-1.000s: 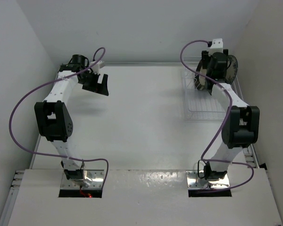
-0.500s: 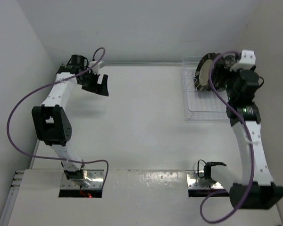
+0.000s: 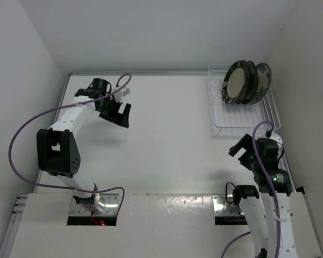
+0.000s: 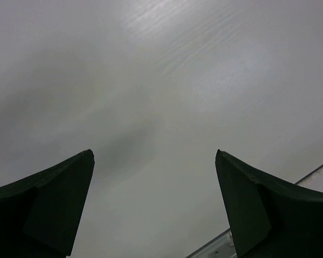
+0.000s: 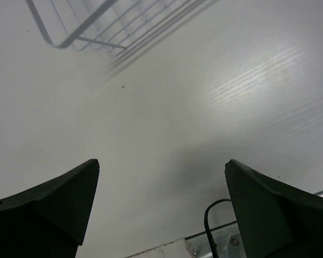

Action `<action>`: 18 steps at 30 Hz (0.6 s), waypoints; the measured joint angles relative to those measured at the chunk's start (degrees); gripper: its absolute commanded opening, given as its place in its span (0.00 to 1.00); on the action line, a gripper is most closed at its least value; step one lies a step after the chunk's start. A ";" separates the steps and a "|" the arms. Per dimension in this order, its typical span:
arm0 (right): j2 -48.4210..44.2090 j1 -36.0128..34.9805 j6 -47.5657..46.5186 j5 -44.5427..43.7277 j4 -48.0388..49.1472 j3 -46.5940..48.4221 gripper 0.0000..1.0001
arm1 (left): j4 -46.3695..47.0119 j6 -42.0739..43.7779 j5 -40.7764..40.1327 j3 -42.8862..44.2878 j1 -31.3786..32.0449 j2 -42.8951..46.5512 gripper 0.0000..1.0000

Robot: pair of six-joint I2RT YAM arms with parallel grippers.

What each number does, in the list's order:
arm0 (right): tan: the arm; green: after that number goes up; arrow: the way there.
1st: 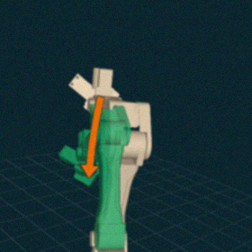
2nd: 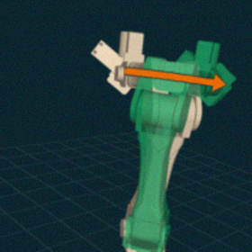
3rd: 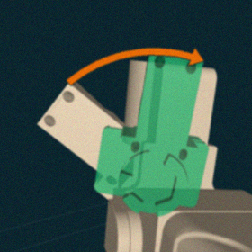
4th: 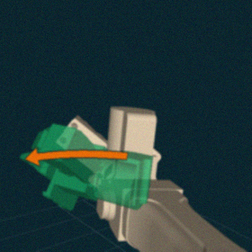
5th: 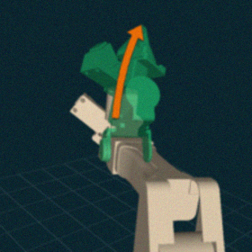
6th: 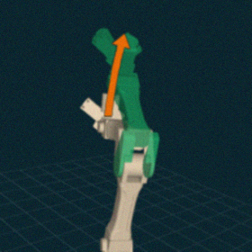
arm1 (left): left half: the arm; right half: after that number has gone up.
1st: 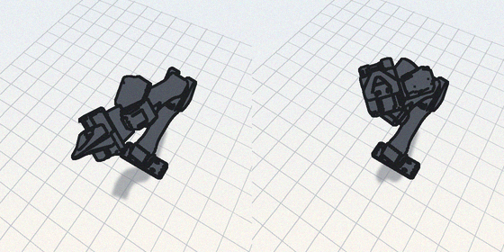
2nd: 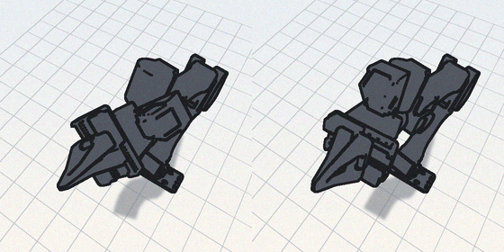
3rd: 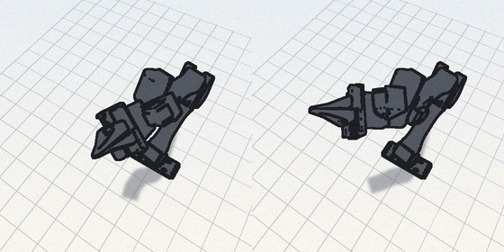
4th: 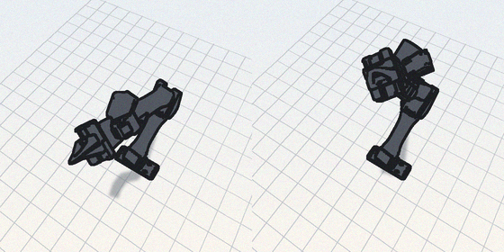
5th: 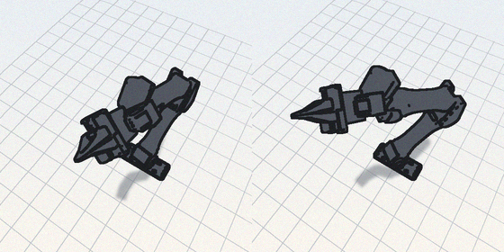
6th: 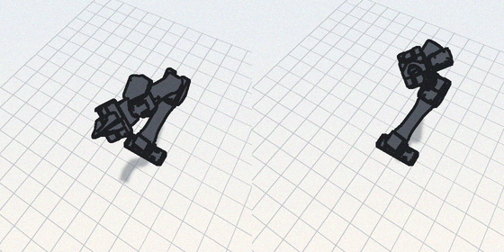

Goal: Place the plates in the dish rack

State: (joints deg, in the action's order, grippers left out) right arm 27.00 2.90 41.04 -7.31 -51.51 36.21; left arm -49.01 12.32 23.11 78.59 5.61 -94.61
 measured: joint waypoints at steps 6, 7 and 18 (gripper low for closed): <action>-5.51 0.00 5.38 -1.27 -7.43 -2.01 1.00 | 1.51 1.07 -3.39 -10.08 0.20 5.09 1.00; -5.57 0.00 5.92 -1.62 -8.48 -2.05 1.00 | 1.73 1.18 -3.82 -11.67 0.28 6.08 1.00; -5.73 0.00 9.62 -4.87 -13.64 -0.90 1.00 | 3.50 1.92 -4.44 -16.11 0.37 11.80 1.00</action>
State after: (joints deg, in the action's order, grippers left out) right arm 21.28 2.90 50.65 -12.19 -65.14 35.31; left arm -45.52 14.24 18.68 62.48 5.98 -82.81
